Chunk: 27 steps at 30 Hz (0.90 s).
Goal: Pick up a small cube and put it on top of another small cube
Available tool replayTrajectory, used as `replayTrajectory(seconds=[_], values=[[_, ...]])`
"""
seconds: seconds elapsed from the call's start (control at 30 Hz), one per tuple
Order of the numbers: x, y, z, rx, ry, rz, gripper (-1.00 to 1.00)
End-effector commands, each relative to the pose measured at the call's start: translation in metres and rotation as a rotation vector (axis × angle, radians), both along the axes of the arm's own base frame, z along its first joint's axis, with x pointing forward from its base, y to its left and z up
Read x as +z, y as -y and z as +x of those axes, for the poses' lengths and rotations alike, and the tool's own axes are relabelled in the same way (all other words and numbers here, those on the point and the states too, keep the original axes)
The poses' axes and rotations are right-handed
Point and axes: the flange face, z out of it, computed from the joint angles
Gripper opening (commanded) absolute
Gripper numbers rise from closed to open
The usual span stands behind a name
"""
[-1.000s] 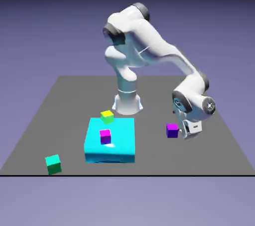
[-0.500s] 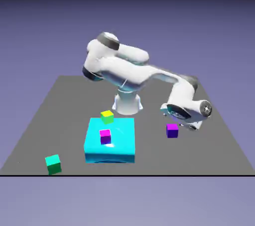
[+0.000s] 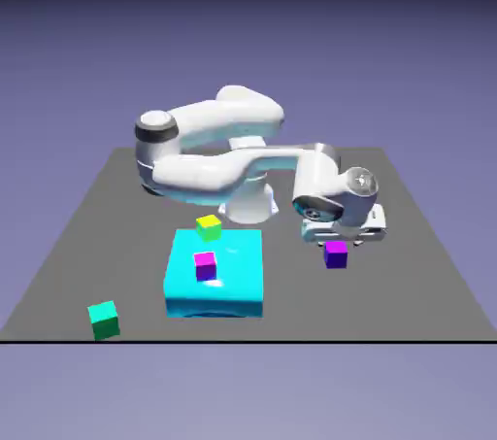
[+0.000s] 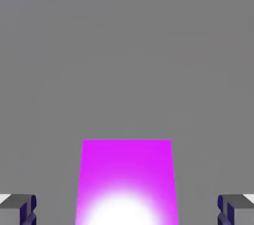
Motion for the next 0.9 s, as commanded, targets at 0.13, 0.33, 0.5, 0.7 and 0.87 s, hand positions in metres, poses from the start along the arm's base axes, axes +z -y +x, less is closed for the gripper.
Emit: replayTrajectory(seconds=[0.13, 0.33, 0.5, 0.7, 0.87], values=[[0.021, 0.0, 0.009, -0.001, 0.0, -0.001, -1.0], [0.038, -0.004, 0.008, -0.093, -0.155, -0.034, -1.0], [0.021, 0.002, 0.01, -0.32, -0.329, -0.126, -1.0], [0.02, 0.022, 0.048, -0.711, -0.464, -0.269, -1.0], [0.023, 0.045, 0.088, -1.067, -0.558, -0.379, -1.0]])
